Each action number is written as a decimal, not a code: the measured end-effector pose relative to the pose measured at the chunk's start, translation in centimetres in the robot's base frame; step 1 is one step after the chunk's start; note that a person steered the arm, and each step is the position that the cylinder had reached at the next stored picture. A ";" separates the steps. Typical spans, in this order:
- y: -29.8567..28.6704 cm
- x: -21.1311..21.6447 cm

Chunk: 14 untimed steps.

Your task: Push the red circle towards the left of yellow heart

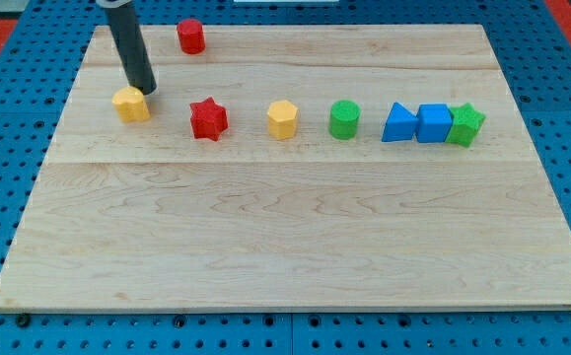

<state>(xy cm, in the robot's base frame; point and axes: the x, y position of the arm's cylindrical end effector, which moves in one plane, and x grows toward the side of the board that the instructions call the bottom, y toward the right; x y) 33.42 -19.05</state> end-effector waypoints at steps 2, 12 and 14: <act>2.8 1.8; -9.3 -9.0; -9.7 -5.7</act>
<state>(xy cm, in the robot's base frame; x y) 27.71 -28.76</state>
